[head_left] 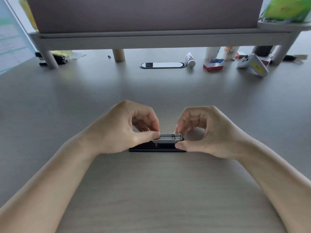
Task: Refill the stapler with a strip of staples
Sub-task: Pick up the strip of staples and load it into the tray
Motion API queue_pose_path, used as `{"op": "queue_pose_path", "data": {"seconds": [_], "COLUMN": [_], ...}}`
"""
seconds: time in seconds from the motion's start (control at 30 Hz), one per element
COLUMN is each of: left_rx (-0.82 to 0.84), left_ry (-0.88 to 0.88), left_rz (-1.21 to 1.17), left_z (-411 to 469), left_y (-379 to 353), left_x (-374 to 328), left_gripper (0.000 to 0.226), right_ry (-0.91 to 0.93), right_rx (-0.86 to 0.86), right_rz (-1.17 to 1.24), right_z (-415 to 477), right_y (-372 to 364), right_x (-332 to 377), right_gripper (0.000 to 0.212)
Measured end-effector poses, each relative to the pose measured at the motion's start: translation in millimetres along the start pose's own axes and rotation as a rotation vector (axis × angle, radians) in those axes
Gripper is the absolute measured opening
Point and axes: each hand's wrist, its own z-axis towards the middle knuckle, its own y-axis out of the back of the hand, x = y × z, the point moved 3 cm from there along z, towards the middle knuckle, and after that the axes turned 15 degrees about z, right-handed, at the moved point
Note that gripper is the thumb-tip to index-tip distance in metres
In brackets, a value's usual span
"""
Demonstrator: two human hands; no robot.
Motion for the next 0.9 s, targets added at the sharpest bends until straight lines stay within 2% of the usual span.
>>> {"op": "queue_pose_path", "data": {"seconds": [0.23,0.47,0.57,0.67,0.77,0.9], "left_rx": [0.049,-0.035,-0.069,0.103,0.28,0.232], "left_ry": [0.057,0.05,0.048,0.071,0.111,0.118], "left_rz": [-0.023,0.025,0.0,0.017,0.184,0.348], "left_z": [8.3,7.0,2.9,-7.6,-21.0,-31.7], "left_y": [0.8,4.3,10.4,19.4,31.3,40.9], "left_x": [-2.5,2.7,7.7,12.4,19.8,23.4], "left_gripper": [0.015,0.018,0.028,0.038,0.045,0.027], "right_ry": [-0.006,-0.012,-0.001,0.02,0.033,0.031], "right_rx": [0.005,-0.001,-0.004,-0.025,-0.06,-0.079], "right_rz": [0.001,0.003,0.008,0.032,0.041,-0.051], "right_z": [0.5,-0.2,-1.1,-2.4,-4.6,-8.3], "right_y": [-1.2,0.0,0.1,-1.1,-2.3,-4.2], "right_x": [-1.8,-3.4,-4.4,-5.8,-7.1,-7.0], "right_gripper": [0.025,0.026,0.026,0.029,0.03,0.017]}}
